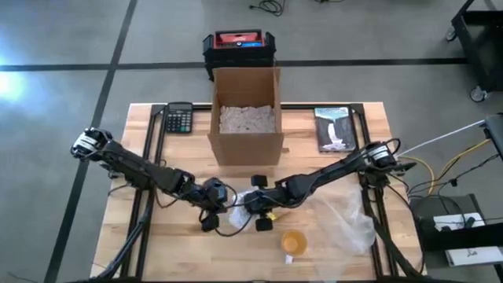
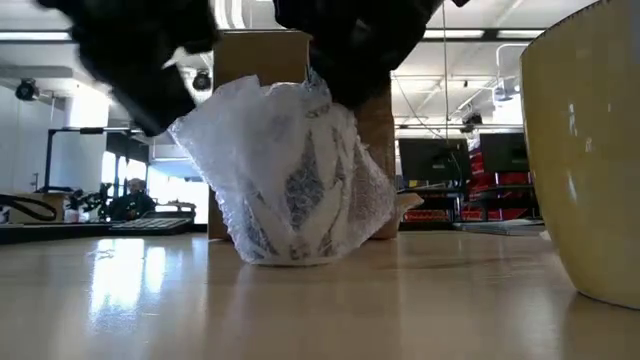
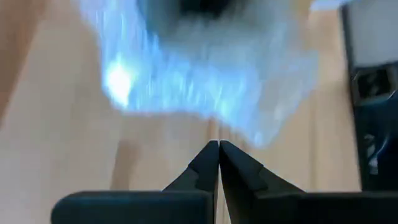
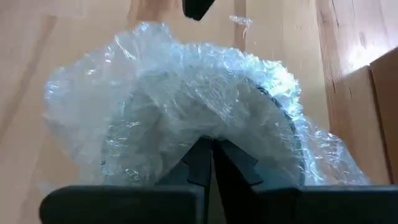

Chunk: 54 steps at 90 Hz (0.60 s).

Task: Wrap mug
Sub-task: Wrap the blue mug with bubble wrap

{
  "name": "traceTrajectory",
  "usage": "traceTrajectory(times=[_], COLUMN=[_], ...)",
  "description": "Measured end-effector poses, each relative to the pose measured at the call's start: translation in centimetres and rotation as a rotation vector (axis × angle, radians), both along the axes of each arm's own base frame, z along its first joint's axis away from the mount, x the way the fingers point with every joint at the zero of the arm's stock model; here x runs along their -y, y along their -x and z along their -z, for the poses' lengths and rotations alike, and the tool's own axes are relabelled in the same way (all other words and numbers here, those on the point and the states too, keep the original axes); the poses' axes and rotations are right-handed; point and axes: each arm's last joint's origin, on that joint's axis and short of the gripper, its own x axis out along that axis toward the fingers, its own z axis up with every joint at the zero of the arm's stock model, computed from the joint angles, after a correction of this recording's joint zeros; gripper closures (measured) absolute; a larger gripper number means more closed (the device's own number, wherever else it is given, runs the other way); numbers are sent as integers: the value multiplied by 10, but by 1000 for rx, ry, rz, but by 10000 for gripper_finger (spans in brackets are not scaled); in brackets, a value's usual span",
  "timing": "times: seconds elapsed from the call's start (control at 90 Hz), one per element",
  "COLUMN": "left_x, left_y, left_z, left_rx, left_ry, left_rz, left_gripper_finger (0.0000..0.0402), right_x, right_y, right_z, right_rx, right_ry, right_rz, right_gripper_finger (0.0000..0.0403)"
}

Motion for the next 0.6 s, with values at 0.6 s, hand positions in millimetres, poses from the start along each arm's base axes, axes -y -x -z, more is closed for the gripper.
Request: traceTrajectory(times=[0.6], left_x=[0], left_y=[-30], left_z=[-15], left_rx=[448], left_ry=[-142], left_rz=[-34], left_gripper_finger=[402], right_x=[-1], right_y=[-1], right_z=[0], right_rx=[20], right_ry=[-2], right_rz=[-8], right_gripper_finger=[396])
